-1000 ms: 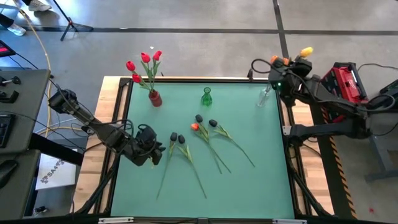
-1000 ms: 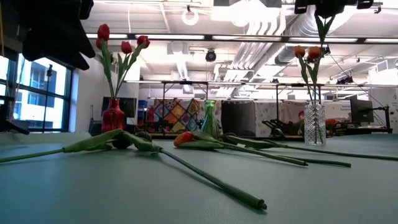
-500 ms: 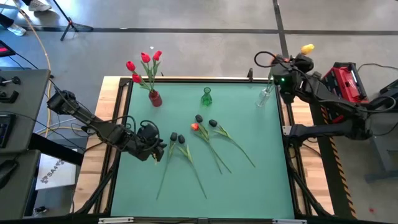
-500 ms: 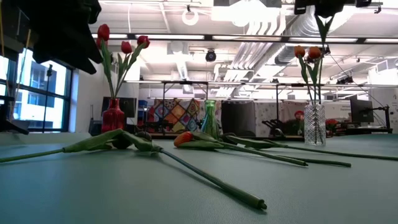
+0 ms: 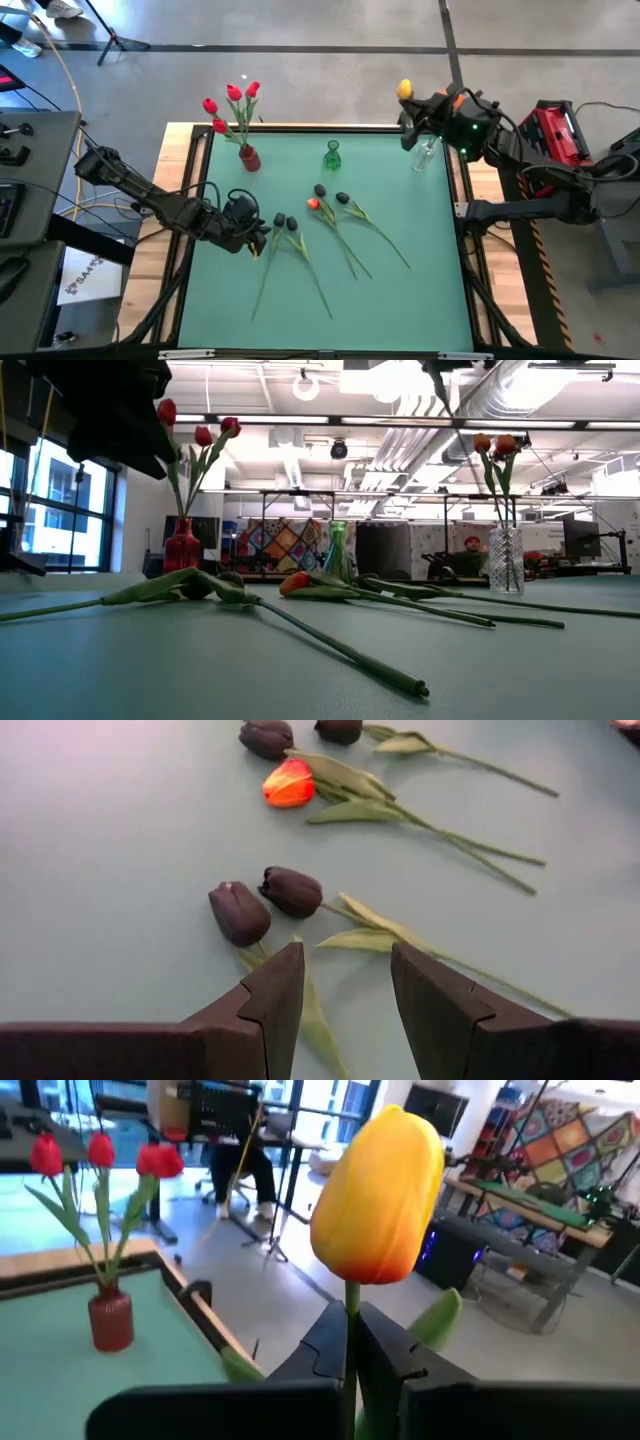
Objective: Sort flowers into vase by color
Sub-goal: Put the orange tulip into the transparent vase
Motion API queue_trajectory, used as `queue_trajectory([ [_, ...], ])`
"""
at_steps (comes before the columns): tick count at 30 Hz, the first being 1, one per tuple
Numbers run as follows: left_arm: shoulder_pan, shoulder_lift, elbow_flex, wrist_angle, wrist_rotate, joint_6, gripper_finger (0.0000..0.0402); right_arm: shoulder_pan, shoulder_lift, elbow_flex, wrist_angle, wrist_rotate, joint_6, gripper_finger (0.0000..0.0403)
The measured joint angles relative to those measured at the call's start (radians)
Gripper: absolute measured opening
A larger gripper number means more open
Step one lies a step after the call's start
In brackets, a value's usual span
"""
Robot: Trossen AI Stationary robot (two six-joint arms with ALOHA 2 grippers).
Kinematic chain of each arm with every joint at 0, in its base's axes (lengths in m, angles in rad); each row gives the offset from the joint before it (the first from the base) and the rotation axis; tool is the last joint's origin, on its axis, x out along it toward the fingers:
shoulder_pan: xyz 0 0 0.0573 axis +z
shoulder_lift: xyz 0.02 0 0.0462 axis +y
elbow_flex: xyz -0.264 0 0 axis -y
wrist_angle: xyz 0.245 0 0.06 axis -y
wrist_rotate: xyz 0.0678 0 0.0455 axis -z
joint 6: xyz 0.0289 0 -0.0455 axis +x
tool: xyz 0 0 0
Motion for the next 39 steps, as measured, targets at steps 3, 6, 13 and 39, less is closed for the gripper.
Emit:
queue_trajectory([
  [3, 0.007, 0.000, 0.000, 0.028, -0.004, 0.001, 0.0140, -0.038, -0.016, 0.000, -0.028, -0.033, -0.019, 0.0000],
  [6, 0.011, 0.000, 0.000, 0.045, -0.014, 0.001, 0.0140, -0.077, -0.031, 0.000, -0.002, -0.021, -0.052, 0.0000],
  [13, 0.011, 0.000, 0.000, 0.053, -0.029, -0.002, 0.0140, -0.172, -0.058, 0.000, 0.045, -0.010, -0.070, 0.0000],
  [39, 0.010, 0.000, 0.000, 0.084, -0.091, 0.002, 0.0140, -0.433, -0.234, -0.001, -0.183, -0.635, 0.135, 0.0000],
])
